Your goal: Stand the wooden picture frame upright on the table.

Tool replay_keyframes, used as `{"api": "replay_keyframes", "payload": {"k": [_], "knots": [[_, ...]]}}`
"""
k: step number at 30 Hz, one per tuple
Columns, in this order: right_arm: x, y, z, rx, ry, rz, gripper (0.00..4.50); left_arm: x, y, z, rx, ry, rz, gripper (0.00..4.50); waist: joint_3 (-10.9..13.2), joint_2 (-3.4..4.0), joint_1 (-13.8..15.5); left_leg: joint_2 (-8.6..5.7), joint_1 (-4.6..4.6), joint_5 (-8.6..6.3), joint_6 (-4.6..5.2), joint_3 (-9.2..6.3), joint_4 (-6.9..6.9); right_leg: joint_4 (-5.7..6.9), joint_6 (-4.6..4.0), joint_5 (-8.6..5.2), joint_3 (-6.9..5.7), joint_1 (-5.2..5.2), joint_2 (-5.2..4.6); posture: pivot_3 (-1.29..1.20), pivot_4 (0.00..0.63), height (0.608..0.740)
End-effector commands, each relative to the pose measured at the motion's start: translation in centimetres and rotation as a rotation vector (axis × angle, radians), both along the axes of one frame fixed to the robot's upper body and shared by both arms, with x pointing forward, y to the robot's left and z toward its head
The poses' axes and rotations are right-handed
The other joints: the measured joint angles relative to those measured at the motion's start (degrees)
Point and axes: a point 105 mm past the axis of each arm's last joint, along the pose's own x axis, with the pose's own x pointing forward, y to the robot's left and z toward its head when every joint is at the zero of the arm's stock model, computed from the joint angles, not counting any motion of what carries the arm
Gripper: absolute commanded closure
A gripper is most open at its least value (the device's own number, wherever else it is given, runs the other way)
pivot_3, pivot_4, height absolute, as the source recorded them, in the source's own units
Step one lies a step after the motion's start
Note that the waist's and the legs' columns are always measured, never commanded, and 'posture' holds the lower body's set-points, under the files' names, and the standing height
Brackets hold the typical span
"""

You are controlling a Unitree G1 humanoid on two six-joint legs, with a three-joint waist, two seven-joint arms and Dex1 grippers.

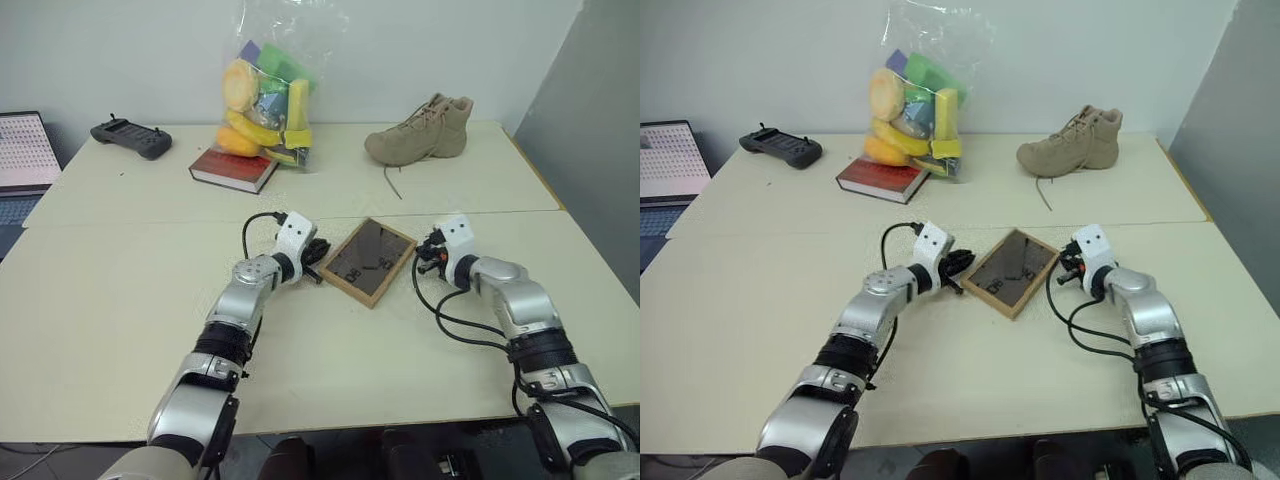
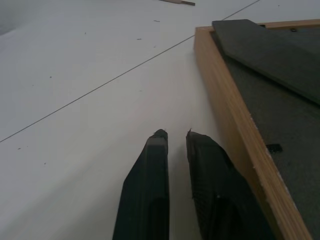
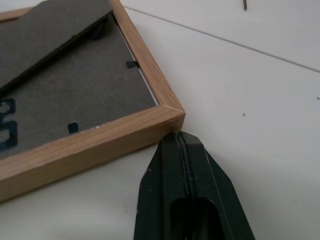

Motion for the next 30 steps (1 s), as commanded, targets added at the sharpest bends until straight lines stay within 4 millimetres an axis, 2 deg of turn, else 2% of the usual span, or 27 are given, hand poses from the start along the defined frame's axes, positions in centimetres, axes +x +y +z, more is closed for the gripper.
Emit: {"api": "replay_keyframes", "payload": {"k": [1,6,10,16,21,24,27,29,30], "knots": [[0.4,2.3,1.2,0.012,-0.047,0.077,4.5,-0.9,-0.2,0.3,0.019,-0.006,-0.033,4.44,-0.01,0.02,-0.33,0.0,0.0,0.0,0.0,0.0,0.0,0.0,0.0,0.0,0.02,0.0,0.0,0.0,0.15,0.74],[-0.6,6.2,1.0,0.065,-0.018,0.231,4.5,-4.0,0.0,-0.6,0.054,0.051,-0.09,4.44,-0.03,0.05,-1.23,0.0,0.01,0.0,0.0,-0.01,-0.03,0.0,0.0,0.0,0.07,-0.03,0.01,0.0,0.15,0.74],[-2.5,8.7,0.4,0.091,0.022,0.385,4.5,-6.9,0.2,-0.9,0.069,0.099,-0.11,4.44,-0.04,0.07,-1.21,0.0,0.05,-0.01,0.01,-0.01,-0.08,0.0,0.0,0.0,0.16,-0.06,0.04,0.0,0.15,0.74],[-5.4,10.3,0.2,0.104,0.081,0.584,4.5,-11.0,-0.7,-0.7,0.102,0.156,-0.177,4.44,-0.05,0.08,-0.98,-0.01,0.02,-0.09,0.15,-0.04,-0.06,0.0,0.0,0.0,0.15,-0.05,0.04,0.0,0.15,0.74],[-7.4,9.9,-0.3,0.055,0.146,0.714,4.5,-13.6,0.1,-0.9,0.182,0.229,-0.198,4.44,-0.04,0.08,-0.91,-0.03,0.02,-0.09,0.15,-0.13,-0.05,0.01,0.0,0.0,0.08,-0.03,0.04,0.0,0.15,0.74],[-7.1,8.9,-0.4,0.017,0.149,0.68,4.5,-15.2,2.8,-2.7,0.27,0.35,-0.18,4.44,-0.04,0.05,-0.9,-0.03,0.1,-0.09,0.15,-0.16,-0.06,0.0,0.0,0.0,0.06,0.04,0.04,0.0,0.15,0.74],[-6.3,7.8,-0.5,-0.009,0.138,0.616,4.5,-15.8,5.4,-3.6,0.282,0.42,-0.105,4.44,-0.08,0.12,-1.01,-0.03,0.39,-0.09,0.16,-0.16,-0.17,-0.08,0.0,-0.02,0.11,0.26,0.05,0.0,0.15,0.74],[-5.2,6.5,-0.5,-0.033,0.11,0.538,4.5,-16.6,8.1,-4.3,0.307,0.478,-0.056,4.44,-0.09,0.12,-1.13,-0.01,0.49,-0.1,0.16,-0.18,-0.21,-0.09,-0.02,-0.03,0.11,0.3,0.07,0.0,0.15,0.74],[-5.0,6.2,-0.5,-0.037,0.101,0.514,4.5,-16.8,8.8,-4.3,0.308,0.49,-0.049,4.44,-0.11,0.15,-1.19,0.0,0.52,-0.1,0.16,-0.19,-0.23,-0.07,-0.03,-0.04,0.11,0.3,0.09,0.0,0.15,0.74]]}}
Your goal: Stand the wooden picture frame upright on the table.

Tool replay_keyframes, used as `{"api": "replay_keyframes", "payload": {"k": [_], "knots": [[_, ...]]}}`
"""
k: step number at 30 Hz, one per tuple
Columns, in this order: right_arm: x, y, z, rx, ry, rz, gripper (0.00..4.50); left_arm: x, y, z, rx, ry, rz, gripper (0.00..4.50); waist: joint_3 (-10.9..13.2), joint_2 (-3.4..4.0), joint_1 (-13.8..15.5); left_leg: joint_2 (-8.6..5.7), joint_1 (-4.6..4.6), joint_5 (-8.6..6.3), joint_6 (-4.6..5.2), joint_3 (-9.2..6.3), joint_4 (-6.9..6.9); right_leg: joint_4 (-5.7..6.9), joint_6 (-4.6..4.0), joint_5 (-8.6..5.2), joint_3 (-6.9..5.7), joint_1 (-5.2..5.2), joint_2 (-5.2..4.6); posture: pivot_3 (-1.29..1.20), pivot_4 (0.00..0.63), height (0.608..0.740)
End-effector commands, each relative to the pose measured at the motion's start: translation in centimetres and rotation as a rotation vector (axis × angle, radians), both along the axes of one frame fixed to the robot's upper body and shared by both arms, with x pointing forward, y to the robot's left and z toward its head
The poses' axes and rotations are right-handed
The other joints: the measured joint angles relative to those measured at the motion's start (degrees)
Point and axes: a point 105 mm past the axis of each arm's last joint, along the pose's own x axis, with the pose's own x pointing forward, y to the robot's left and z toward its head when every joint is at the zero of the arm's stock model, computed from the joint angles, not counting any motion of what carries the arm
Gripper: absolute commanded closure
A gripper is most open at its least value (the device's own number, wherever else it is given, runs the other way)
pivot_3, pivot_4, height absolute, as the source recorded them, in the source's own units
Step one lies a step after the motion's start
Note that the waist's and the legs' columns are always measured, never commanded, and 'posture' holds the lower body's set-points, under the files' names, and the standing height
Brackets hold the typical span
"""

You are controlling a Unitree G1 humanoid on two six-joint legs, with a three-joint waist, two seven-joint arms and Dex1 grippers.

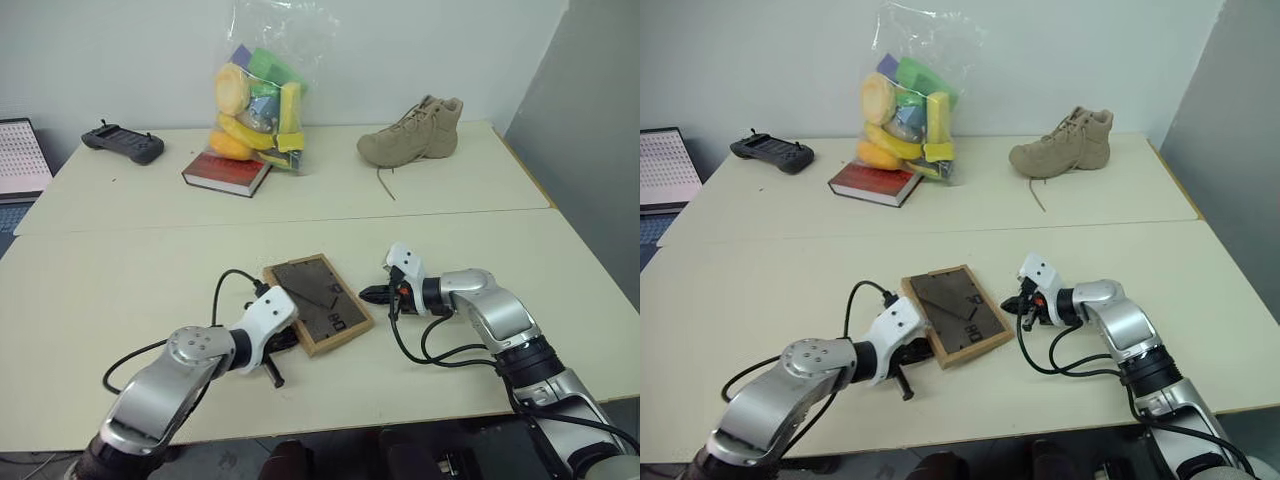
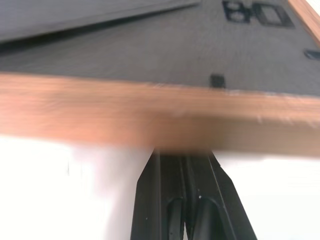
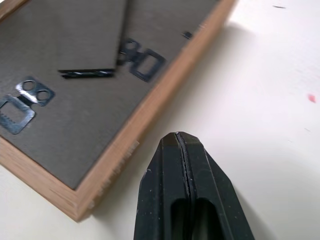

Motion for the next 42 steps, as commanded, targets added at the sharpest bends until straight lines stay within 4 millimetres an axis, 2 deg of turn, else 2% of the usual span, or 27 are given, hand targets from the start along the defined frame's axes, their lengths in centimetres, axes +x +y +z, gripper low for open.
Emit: {"api": "replay_keyframes", "payload": {"k": [1,3,4,7,10,12,16,20,24,28,32,36,42], "knots": [[1.6,-1.9,1.2,-0.002,-0.08,-0.109,4.5,-1.3,4.3,-1.2,0.025,0.126,0.113,4.44,-0.06,0.1,-0.06,0.0,0.05,0.0,0.0,0.0,-0.02,0.02,-0.02,-0.01,0.05,0.0,0.01,0.0,0.15,0.74],[1.7,-2.3,1.0,-0.003,-0.085,-0.12,4.5,-1.7,4.2,0.0,-0.089,0.157,0.118,4.09,-0.09,0.16,-0.05,0.0,0.06,0.0,0.0,0.02,-0.03,0.01,-0.03,-0.02,0.06,0.01,0.01,0.0,0.15,0.74],[1.7,-2.3,1.0,-0.003,-0.087,-0.122,4.5,-1.8,4.2,0.3,-0.125,0.167,0.119,4.06,-0.09,0.16,-0.04,0.0,0.06,0.0,0.0,0.02,-0.03,0.01,-0.03,-0.02,0.06,0.01,0.01,0.0,0.15,0.74],[1.7,-2.2,1.0,-0.008,-0.098,-0.104,4.5,-3.3,3.7,1.7,-0.302,0.261,0.1,3.38,-0.08,0.15,-0.02,0.0,0.03,0.0,0.01,0.01,-0.02,0.01,-0.03,-0.02,0.02,0.01,0.01,0.0,0.15,0.74],[1.6,-1.5,1.1,-0.006,-0.12,-0.068,4.5,-4.5,3.7,3.3,-0.577,0.44,0.181,2.89,-0.08,0.15,0.09,0.0,-0.02,0.0,0.01,0.02,0.01,0.0,-0.02,-0.02,0.01,0.01,0.0,0.0,0.15,0.74],[1.3,-0.8,0.9,-0.015,-0.128,-0.028,4.5,-4.4,4.1,3.7,-0.767,0.511,0.233,2.47,-0.08,0.14,0.19,0.0,-0.08,-0.01,0.01,-0.02,0.07,-0.01,-0.01,-0.02,-0.07,0.02,-0.01,0.0,0.15,0.74],[1.0,-0.1,0.5,-0.035,-0.138,0.009,4.5,-4.3,4.1,2.9,-0.916,0.568,0.307,1.75,-0.1,0.08,0.2,-0.01,-0.02,0.0,0.0,-0.12,0.12,0.03,-0.01,-0.02,-0.14,0.1,-0.04,0.0,0.15,0.74],[0.9,0.6,0.2,-0.04,-0.138,0.029,4.5,-4.8,2.8,1.3,-0.981,0.627,0.371,0.83,-0.11,0.08,0.25,-0.01,0.0,-0.01,-0.02,-0.14,0.11,-0.01,-0.01,-0.01,-0.11,0.11,-0.05,0.0,0.15,0.74],[0.4,1.6,0.3,-0.03,-0.131,0.06,4.5,-4.4,1.2,-0.2,-1.022,0.66,0.441,0.02,-0.13,0.06,0.27,-0.01,0.02,-0.01,-0.04,-0.15,0.11,0.01,-0.02,-0.01,-0.12,0.12,-0.05,0.0,0.15,0.74],[-0.4,3.1,0.6,0.007,-0.121,0.095,4.5,-3.2,0.5,-2.0,-1.045,0.674,0.563,0.02,-0.32,0.24,0.37,-0.02,0.03,0.0,-0.06,-0.13,0.1,0.01,-0.02,-0.01,-0.1,0.12,-0.05,0.0,0.15,0.74],[-1.9,4.1,0.4,0.034,-0.088,0.135,4.5,-2.8,-0.6,-2.3,-1.056,0.69,0.555,0.02,-0.64,0.49,1.01,-0.09,0.12,-0.01,-0.06,-0.14,0.11,-0.01,-0.02,-0.01,-0.11,0.25,-0.1,0.0,0.15,0.74],[-2.0,3.9,0.1,0.028,-0.082,0.119,4.5,-2.3,-1.4,-2.3,-1.062,0.694,0.544,0.02,-0.72,0.57,1.66,-0.13,0.22,-0.01,-0.05,-0.13,0.11,-0.01,-0.01,-0.01,-0.08,0.33,-0.1,0.0,0.15,0.74],[-1.2,3.1,-0.1,0.009,-0.09,0.079,4.5,-1.7,-1.1,-1.7,-1.06,0.661,0.534,0.02,-0.73,0.57,1.98,-0.17,0.25,0.0,-0.06,-0.12,0.12,-0.01,0.0,-0.01,-0.07,0.36,-0.11,0.0,0.15,0.74]]}}
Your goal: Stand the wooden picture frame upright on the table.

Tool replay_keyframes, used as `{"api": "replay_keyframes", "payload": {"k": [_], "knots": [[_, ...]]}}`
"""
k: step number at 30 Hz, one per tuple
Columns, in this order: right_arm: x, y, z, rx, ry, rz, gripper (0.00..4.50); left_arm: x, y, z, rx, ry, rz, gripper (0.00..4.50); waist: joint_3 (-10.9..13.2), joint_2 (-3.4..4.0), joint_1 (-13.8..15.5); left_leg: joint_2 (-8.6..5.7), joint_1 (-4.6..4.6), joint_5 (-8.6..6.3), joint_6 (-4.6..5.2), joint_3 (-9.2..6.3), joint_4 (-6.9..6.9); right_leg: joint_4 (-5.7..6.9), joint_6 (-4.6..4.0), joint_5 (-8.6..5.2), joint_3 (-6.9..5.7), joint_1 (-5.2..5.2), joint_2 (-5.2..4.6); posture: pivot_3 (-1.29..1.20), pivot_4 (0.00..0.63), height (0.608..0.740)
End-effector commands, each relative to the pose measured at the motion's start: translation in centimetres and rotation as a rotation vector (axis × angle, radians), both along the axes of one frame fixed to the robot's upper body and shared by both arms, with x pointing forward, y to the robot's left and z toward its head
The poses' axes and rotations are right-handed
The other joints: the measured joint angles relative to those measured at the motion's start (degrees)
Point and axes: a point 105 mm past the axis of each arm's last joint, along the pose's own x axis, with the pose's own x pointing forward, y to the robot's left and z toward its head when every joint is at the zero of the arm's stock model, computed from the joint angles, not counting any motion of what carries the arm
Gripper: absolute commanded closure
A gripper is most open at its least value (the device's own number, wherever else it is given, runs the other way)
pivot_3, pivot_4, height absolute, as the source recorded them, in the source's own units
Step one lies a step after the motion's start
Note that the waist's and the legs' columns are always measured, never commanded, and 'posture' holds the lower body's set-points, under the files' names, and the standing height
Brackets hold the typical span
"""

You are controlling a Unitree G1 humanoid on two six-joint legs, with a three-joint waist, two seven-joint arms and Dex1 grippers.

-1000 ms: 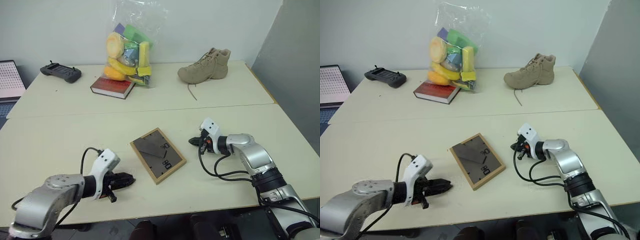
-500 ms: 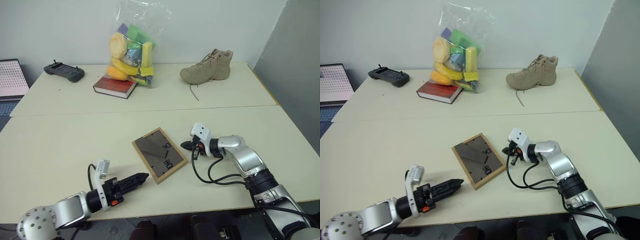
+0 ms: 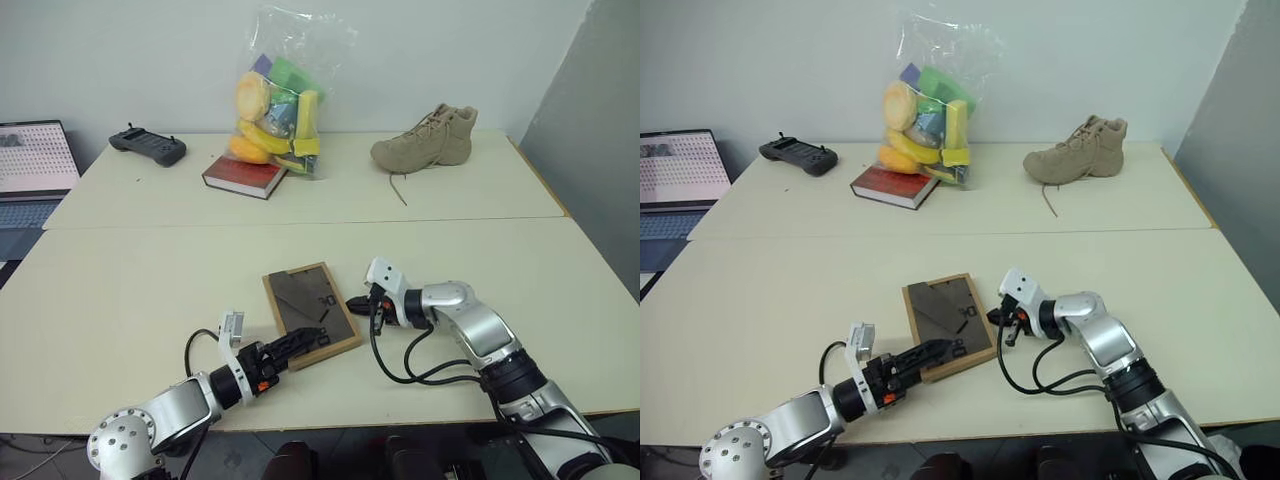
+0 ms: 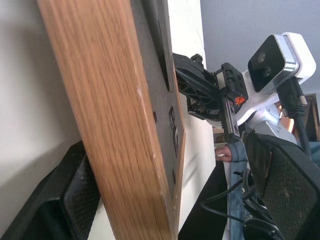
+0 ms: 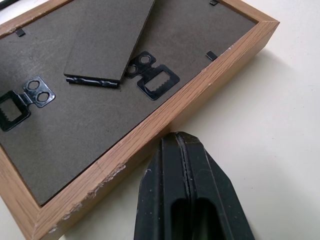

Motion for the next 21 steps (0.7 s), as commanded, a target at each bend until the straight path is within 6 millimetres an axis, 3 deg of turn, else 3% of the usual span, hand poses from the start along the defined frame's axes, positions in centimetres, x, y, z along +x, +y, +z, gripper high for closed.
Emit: {"api": "replay_keyframes", "payload": {"k": [1,7,12,15,18,21], "knots": [[0.6,-0.2,1.1,0.009,-0.049,-0.013,4.5,0.0,0.6,-0.9,0.028,0.047,0.012,0.21,0.0,0.0,-0.01,0.0,0.0,0.0,0.0,0.0,0.0,0.0,0.0,0.0,0.0,0.0,0.0,0.0,0.15,0.74],[1.3,-0.4,1.1,0.015,-0.062,-0.041,4.5,0.0,1.1,0.1,0.034,0.022,-0.016,1.38,0.03,-0.05,-0.37,0.04,-0.05,0.05,-0.09,0.0,-0.04,0.0,0.0,-0.01,0.01,-0.09,0.03,0.0,0.15,0.74],[1.8,-0.4,1.7,0.034,-0.083,-0.061,4.5,0.2,0.7,-0.3,0.103,0.029,-0.047,2.55,0.03,-0.05,-0.41,0.04,-0.07,0.04,-0.08,-0.01,-0.06,-0.01,-0.01,-0.01,0.01,-0.1,0.04,0.0,0.15,0.74],[3.2,-1.4,3.8,0.074,-0.14,-0.131,4.5,0.7,0.2,0.3,0.12,-0.014,-0.052,3.0,0.03,-0.06,-0.11,0.04,-0.1,0.04,-0.08,-0.02,-0.05,-0.04,-0.01,-0.01,-0.01,-0.11,0.03,0.0,0.15,0.74],[4.2,-2.6,7.4,0.148,-0.174,-0.164,4.5,1.8,0.1,1.8,0.177,-0.1,-0.084,3.21,0.08,-0.08,0.06,0.01,-0.14,0.05,-0.08,-0.02,0.0,-0.05,0.0,0.0,-0.01,-0.1,0.0,0.0,0.15,0.74],[3.9,-2.4,12.0,0.286,-0.151,-0.112,4.02,3.1,-0.4,5.8,0.219,-0.304,-0.194,3.21,0.16,-0.14,-0.1,0.01,-0.22,0.05,-0.09,-0.12,-0.01,-0.03,-0.01,0.0,-0.13,-0.15,0.02,0.0,0.15,0.74]]}}
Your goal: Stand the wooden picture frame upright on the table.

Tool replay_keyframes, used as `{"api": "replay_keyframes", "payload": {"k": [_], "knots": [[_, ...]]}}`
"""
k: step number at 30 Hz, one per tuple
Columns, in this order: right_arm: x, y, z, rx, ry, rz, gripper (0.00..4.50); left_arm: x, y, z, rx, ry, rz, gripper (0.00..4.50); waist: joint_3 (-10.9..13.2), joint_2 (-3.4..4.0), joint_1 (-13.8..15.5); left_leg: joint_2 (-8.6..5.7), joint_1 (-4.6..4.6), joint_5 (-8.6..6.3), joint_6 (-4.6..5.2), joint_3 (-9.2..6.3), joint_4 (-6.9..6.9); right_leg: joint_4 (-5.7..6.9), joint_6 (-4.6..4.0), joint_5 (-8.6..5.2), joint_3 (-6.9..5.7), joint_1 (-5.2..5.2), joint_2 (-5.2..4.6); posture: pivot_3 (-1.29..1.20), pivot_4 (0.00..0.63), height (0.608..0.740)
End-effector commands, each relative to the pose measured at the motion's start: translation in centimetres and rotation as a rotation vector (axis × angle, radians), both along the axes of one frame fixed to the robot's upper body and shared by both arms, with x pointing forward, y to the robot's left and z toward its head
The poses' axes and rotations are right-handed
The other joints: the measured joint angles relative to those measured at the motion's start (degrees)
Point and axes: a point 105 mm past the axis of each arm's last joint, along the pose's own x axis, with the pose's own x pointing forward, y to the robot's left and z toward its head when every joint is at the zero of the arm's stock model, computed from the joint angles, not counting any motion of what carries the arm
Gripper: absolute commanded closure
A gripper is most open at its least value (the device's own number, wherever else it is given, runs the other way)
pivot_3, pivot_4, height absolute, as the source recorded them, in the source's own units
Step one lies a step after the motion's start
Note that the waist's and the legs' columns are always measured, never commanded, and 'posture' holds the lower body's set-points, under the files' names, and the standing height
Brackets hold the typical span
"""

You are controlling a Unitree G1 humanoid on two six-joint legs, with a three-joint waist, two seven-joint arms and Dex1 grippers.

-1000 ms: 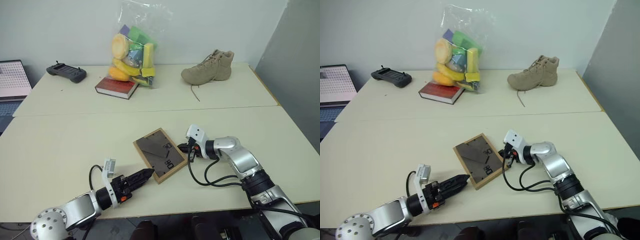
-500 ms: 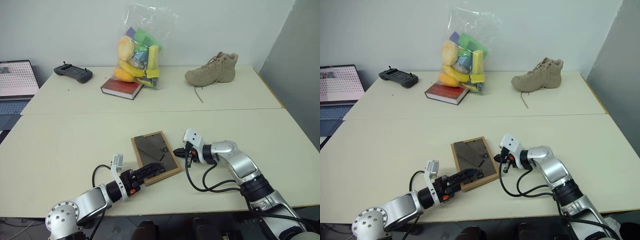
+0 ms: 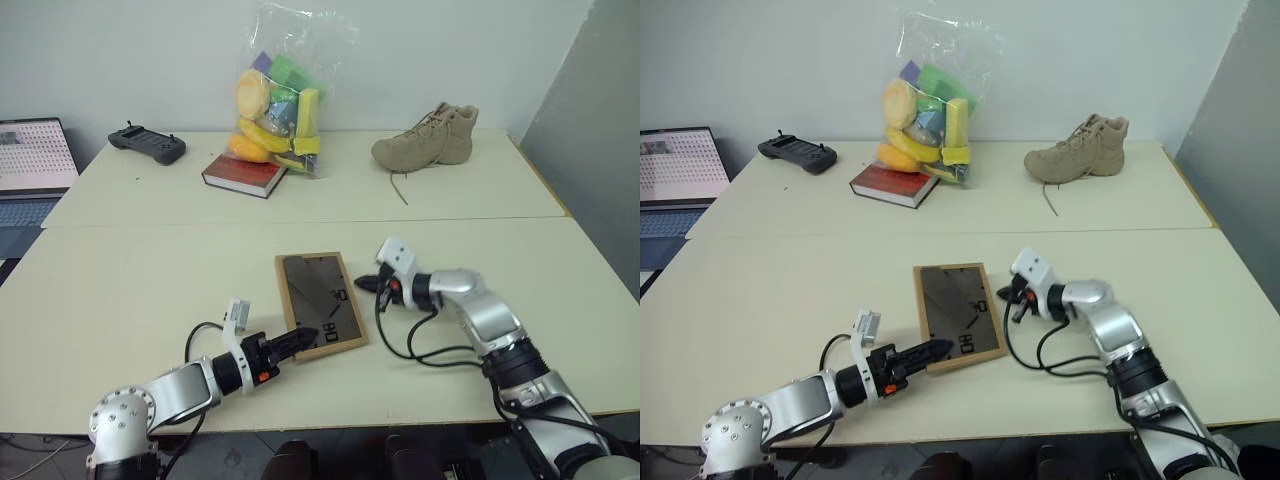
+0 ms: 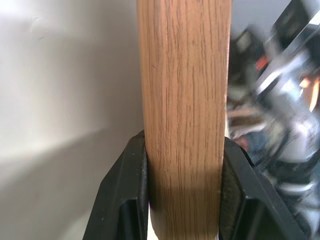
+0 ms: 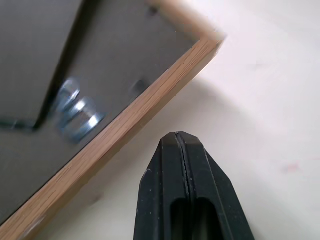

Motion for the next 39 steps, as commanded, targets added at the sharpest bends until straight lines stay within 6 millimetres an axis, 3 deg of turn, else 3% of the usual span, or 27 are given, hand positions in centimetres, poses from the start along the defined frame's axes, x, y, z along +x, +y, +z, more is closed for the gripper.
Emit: {"api": "replay_keyframes", "payload": {"k": [1,4,8,11,16,22,31,36,39], "knots": [[-0.7,0.7,7.0,0.184,-0.048,0.099,3.74,1.8,-0.2,4.7,0.046,-0.233,-0.089,3.21,0.04,-0.02,-0.24,0.02,-0.02,0.01,-0.01,-0.01,-0.01,-0.01,0.0,0.0,-0.01,-0.03,0.04,0.0,0.15,0.74],[-1.9,1.6,10.1,0.26,-0.015,0.23,3.09,3.7,0.1,7.8,0.065,-0.369,-0.117,3.21,0.07,-0.02,-0.47,0.05,-0.05,0.03,-0.05,-0.01,-0.08,-0.04,-0.04,-0.03,-0.01,-0.08,0.06,0.0,0.15,0.74],[-2.7,2.6,10.9,0.252,0.015,0.336,2.06,4.5,-0.2,10.4,0.068,-0.475,-0.177,3.21,0.1,-0.02,-0.99,0.06,-0.09,0.03,-0.06,0.04,-0.12,-0.14,-0.06,-0.05,0.05,-0.11,0.06,0.0,0.15,0.74],[-2.2,3.2,10.8,0.239,0.006,0.335,1.31,3.9,-0.7,11.4,0.03,-0.506,-0.239,3.21,0.13,-0.04,-1.63,0.03,-0.13,0.02,-0.03,0.1,-0.11,-0.16,-0.04,-0.06,0.13,-0.15,0.02,0.0,0.15,0.74],[-2.4,4.8,11.0,0.236,-0.028,0.372,0.12,3.6,-0.7,11.0,0.052,-0.503,-0.271,3.21,0.17,-0.07,-1.93,0.04,-0.16,-0.01,0.01,0.09,-0.12,-0.03,-0.04,-0.06,0.15,-0.3,0.03,0.0,0.15,0.74],[-5.0,5.5,11.8,0.259,-0.029,0.49,0.04,3.8,-0.1,10.7,0.045,-0.475,-0.251,3.21,0.19,-0.07,-1.86,0.04,-0.24,0.0,0.0,0.07,-0.11,-0.03,-0.03,-0.05,0.14,-0.35,0.02,0.0,0.15,0.74],[-9.8,2.1,10.6,0.227,0.123,0.61,0.04,3.2,0.8,9.8,-0.046,-0.338,-0.224,3.21,0.2,-0.1,-1.65,0.03,-0.28,-0.07,0.11,0.0,-0.09,-0.05,-0.03,-0.05,0.1,-0.34,-0.02,0.0,0.15,0.74],[-7.0,0.0,10.2,0.225,0.039,0.376,0.04,3.1,0.8,9.8,-0.096,-0.276,-0.226,3.21,0.21,-0.11,-1.82,0.04,-0.24,-0.07,0.12,-0.02,-0.1,-0.01,-0.02,-0.06,0.08,-0.34,0.0,0.0,0.15,0.74],[-5.0,-2.7,11.0,0.198,-0.127,0.206,0.04,3.0,0.9,9.4,-0.147,-0.176,-0.243,3.21,0.22,-0.13,-1.75,0.04,-0.24,-0.07,0.11,-0.01,-0.1,0.0,-0.02,-0.06,0.08,-0.34,0.0,0.0,0.15,0.74]]}}
